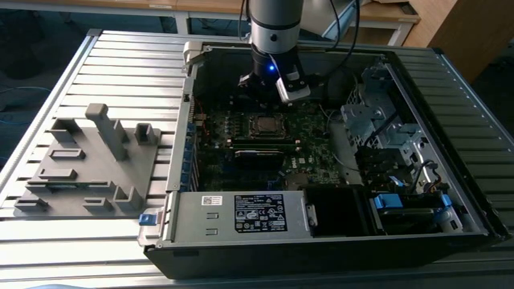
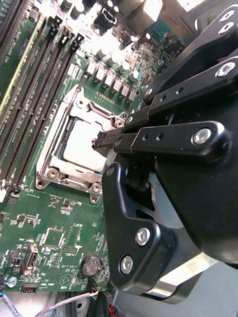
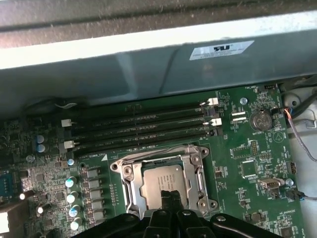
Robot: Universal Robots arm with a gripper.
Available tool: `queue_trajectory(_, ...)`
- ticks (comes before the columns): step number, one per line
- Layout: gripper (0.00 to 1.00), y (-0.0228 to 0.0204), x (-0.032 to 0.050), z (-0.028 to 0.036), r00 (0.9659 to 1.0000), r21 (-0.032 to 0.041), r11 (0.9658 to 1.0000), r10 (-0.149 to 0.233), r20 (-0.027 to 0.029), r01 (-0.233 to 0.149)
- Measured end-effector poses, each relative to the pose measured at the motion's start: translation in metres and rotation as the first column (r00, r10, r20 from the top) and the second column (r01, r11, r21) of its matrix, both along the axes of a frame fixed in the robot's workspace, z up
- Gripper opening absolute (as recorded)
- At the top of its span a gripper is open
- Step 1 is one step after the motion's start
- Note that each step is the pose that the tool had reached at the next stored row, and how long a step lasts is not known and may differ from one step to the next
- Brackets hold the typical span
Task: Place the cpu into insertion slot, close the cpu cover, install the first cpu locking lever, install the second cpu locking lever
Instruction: 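Install the second cpu locking lever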
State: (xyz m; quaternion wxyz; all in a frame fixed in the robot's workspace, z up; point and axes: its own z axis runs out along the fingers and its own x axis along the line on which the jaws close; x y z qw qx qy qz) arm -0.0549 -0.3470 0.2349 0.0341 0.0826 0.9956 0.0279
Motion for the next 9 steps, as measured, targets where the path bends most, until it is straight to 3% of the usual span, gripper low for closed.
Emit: queue_trajectory(9, 0.11, -0.0065, 0.0000, 0.0000, 1.0000, 0.0000, 1.0000, 0.000, 0.0000, 0.000)
